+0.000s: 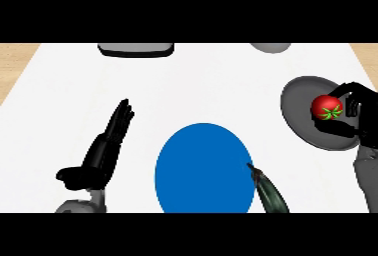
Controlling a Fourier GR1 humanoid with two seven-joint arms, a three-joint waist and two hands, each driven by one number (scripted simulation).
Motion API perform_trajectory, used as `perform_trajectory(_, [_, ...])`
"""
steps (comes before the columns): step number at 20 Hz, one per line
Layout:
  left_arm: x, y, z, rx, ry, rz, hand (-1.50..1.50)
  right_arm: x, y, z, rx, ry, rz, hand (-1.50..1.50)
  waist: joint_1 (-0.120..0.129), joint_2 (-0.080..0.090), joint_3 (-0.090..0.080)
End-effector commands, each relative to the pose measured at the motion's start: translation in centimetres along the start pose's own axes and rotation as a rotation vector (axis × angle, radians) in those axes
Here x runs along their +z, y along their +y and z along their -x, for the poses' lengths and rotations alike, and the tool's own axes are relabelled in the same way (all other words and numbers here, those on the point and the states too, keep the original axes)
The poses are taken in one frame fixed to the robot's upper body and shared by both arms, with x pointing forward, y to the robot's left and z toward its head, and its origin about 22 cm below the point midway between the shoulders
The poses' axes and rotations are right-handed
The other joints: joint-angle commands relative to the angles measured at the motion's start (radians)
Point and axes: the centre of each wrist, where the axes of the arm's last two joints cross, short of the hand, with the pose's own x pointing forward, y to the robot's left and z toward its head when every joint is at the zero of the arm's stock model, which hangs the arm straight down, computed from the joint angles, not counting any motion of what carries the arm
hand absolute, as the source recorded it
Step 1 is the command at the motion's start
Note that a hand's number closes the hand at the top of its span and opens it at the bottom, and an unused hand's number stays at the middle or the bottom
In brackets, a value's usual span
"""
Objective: Pick the tomato from the plate and place it in the pan
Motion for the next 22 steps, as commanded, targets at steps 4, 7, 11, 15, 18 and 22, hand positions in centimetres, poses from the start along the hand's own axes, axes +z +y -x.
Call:
perform_trajectory(4, [0.5, 0.7, 0.1, -0.007, -0.013, 0.002, 0.00, -4.1, 0.7, 5.0, -0.045, 0.037, 0.092, 1.50, 0.009, 0.003, 0.000])
perform_trajectory(7, [0.0, -0.3, -0.7, -0.013, -0.022, 0.027, 0.00, -5.3, 1.7, 5.6, -0.041, 0.029, 0.083, 1.50, 0.021, 0.007, 0.001])
perform_trajectory(11, [0.2, -1.6, 0.6, 0.000, -0.014, 0.035, 0.00, -4.9, 1.1, 7.2, 0.055, 0.230, -0.200, -1.50, 0.038, 0.017, -0.001])
perform_trajectory(15, [-0.5, -0.3, 0.2, 0.000, -0.015, 0.047, 0.00, -6.6, 2.1, 5.8, 0.075, 0.203, -0.437, -1.50, 0.058, 0.022, 0.001])
perform_trajectory(18, [-0.5, -0.8, -0.5, -0.002, -0.031, 0.051, 0.00, -6.1, 3.5, 5.7, -0.064, 0.213, -0.490, -1.50, 0.052, 0.019, 0.003])
perform_trajectory(22, [0.0, 0.5, 0.6, -0.012, -0.023, 0.035, 0.00, -6.2, 5.2, 4.5, -0.143, 0.145, -0.409, -1.50, 0.041, 0.017, 0.002])
